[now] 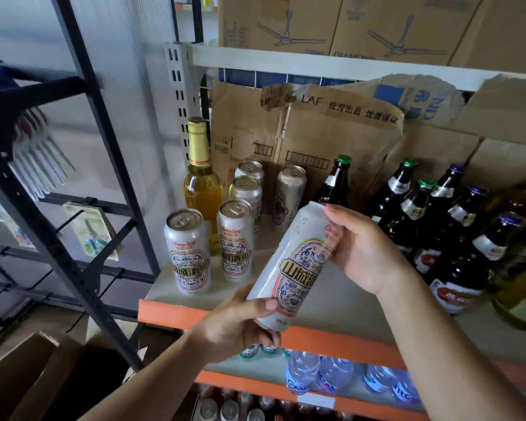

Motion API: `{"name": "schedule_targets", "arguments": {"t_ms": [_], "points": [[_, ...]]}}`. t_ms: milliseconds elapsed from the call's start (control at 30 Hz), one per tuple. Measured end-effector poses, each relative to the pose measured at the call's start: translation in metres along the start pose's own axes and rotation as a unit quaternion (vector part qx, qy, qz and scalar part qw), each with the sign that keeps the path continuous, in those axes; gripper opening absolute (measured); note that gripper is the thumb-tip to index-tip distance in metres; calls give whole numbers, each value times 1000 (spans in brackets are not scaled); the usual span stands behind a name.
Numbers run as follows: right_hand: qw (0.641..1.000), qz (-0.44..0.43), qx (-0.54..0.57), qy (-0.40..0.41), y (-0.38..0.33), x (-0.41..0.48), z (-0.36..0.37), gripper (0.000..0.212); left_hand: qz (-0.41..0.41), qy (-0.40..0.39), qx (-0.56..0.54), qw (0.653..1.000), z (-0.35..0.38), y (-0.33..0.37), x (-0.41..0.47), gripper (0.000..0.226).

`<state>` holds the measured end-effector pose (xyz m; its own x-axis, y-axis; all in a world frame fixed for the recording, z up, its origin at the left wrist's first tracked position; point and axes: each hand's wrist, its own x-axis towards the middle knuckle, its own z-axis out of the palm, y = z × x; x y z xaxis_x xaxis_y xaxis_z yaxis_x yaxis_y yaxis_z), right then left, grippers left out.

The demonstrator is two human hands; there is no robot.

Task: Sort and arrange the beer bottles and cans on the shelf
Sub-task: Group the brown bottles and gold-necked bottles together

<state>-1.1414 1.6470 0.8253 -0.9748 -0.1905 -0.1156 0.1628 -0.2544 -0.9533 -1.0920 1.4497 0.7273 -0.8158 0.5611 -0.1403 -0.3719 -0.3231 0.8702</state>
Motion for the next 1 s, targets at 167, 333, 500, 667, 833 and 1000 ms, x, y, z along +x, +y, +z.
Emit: {"name": "schedule_targets", "arguments": {"t_ms": [167, 333, 500, 667, 833, 1000], "points": [[996, -27, -66, 53, 4, 1, 2, 25, -9, 11, 73, 997, -3, 4, 1, 73], [985, -58, -120, 112, 16, 4, 13, 25, 20, 90, 229, 969, -9, 6, 5, 50], [976, -111, -152, 111, 33, 10, 31, 27, 17, 213, 420, 882, -29, 0, -5, 49], [947, -156, -261, 102, 49, 16, 50, 42, -29, 289, 459, 840, -47, -3, -20, 47], [935, -167, -300, 84, 66, 20, 68, 54, -15, 304, 454, 838, -52, -1, -37, 27], [927, -187, -322, 54, 75, 16, 83, 50, 16, 306, 454, 837, -54, 2, -45, 5]]}}
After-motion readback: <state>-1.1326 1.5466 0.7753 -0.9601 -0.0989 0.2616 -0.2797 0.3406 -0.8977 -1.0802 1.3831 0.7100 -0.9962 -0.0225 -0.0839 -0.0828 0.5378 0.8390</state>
